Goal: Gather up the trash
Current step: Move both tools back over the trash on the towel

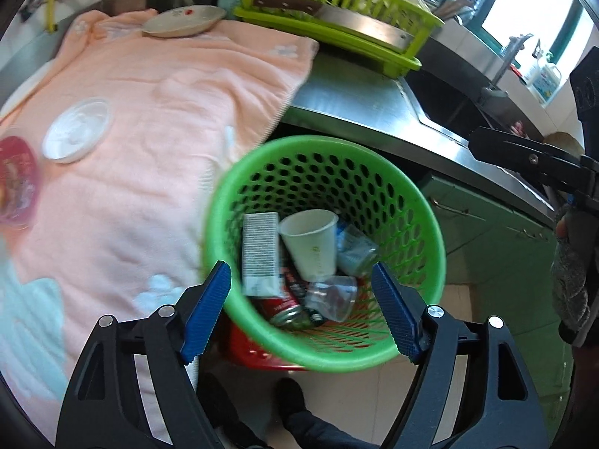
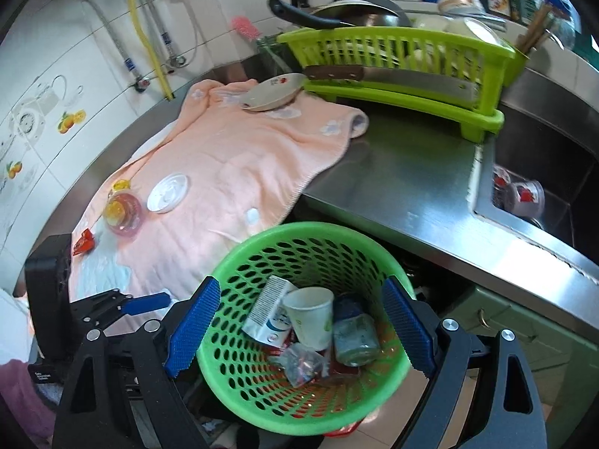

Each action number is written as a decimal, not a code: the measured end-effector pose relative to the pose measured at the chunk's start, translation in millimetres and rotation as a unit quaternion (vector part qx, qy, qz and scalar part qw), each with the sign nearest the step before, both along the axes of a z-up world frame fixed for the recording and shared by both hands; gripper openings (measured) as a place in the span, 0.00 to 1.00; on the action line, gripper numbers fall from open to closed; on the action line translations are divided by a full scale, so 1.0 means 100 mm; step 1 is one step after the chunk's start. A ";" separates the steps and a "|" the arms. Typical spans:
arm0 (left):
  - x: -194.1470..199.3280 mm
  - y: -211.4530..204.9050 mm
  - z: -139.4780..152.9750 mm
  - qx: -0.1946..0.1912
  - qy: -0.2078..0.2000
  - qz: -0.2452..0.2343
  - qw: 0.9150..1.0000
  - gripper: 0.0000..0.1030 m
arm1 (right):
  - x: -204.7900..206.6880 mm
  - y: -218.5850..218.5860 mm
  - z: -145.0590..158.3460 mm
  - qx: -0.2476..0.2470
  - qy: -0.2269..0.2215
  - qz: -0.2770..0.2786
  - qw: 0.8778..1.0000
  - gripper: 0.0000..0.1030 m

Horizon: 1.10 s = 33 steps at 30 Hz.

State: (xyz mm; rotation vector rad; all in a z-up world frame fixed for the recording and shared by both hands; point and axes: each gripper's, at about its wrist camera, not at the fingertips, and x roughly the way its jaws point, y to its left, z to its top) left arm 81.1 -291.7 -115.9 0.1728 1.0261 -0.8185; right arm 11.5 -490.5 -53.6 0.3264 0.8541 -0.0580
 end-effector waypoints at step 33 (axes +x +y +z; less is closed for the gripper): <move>0.26 2.56 0.23 0.023 -0.028 0.276 0.960 0.74 | 1.84 2.59 0.42 -0.114 0.004 0.356 0.928 0.86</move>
